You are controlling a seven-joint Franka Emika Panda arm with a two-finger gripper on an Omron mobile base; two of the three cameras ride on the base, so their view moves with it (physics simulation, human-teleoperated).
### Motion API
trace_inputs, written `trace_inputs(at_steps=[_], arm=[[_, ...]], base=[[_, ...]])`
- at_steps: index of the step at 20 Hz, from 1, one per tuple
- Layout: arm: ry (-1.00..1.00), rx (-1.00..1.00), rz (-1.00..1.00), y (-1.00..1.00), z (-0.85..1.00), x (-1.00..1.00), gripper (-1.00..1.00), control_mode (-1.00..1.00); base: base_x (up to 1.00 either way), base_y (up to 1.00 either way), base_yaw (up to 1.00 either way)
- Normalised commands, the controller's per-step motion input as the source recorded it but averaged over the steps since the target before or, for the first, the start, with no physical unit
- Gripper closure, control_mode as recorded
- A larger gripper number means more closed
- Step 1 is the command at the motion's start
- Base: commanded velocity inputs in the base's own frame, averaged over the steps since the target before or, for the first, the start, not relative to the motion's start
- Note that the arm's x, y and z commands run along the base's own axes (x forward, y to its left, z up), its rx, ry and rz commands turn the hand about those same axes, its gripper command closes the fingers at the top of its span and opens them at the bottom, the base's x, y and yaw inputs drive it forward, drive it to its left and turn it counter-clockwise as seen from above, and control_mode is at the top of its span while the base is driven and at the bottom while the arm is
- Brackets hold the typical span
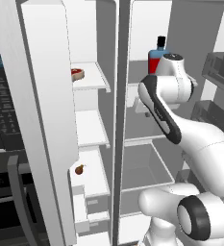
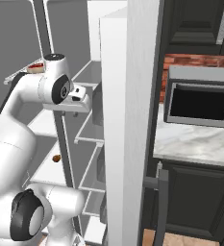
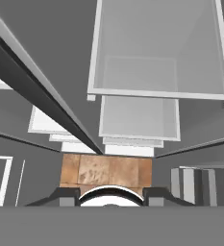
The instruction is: Pick up the frozen steak from the freezer, place it on any shelf in the fridge, and close the fridge and freezer doors when done.
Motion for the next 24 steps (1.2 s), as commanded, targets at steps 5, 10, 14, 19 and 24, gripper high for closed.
trace_inputs(at_steps=[5, 10, 14, 19, 24], arm=[[-0.01, 0.0, 0.0, 0.0, 0.0, -0.05, -1.0, -1.0], [-0.14, 0.0, 0.0, -0.04, -0.15, -0.48, -1.0, -1.0], [-0.3, 0.0, 0.0, 0.0, -0.28, -0.65, -1.0, -1.0], [-0.28, 0.02, 0.0, -0.01, -0.12, -0.34, -1.0, -1.0], [-0.05, 0.01, 0.01, 0.01, 0.0, -0.15, -1.0, -1.0]], base=[[0.0, 0.0, 0.0], [0.0, 0.0, 0.0], [0.0, 0.0, 0.0], [0.0, 0.0, 0.0], [0.0, 0.0, 0.0]])
